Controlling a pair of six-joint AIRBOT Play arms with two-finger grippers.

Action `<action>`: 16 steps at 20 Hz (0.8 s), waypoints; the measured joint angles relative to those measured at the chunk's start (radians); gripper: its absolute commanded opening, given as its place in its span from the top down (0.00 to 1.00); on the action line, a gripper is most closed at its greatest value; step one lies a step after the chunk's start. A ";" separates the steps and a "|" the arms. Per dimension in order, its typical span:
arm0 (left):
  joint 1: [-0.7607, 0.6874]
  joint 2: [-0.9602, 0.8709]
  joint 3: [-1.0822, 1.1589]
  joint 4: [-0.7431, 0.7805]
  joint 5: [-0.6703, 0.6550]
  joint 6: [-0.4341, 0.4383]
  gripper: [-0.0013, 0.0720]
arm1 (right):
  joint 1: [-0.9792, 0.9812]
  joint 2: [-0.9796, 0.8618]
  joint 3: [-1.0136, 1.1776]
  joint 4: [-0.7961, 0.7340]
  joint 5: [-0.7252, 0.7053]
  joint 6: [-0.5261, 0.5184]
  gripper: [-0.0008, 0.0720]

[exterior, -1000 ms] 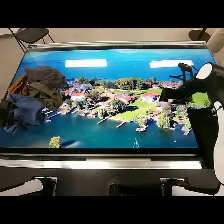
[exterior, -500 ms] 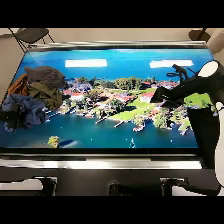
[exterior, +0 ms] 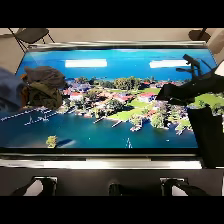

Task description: Fold the shirts.

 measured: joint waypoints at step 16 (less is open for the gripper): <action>-1.128 -0.172 -0.029 0.029 -0.187 0.087 0.94 | 0.000 0.225 0.000 -0.330 0.008 0.002 0.06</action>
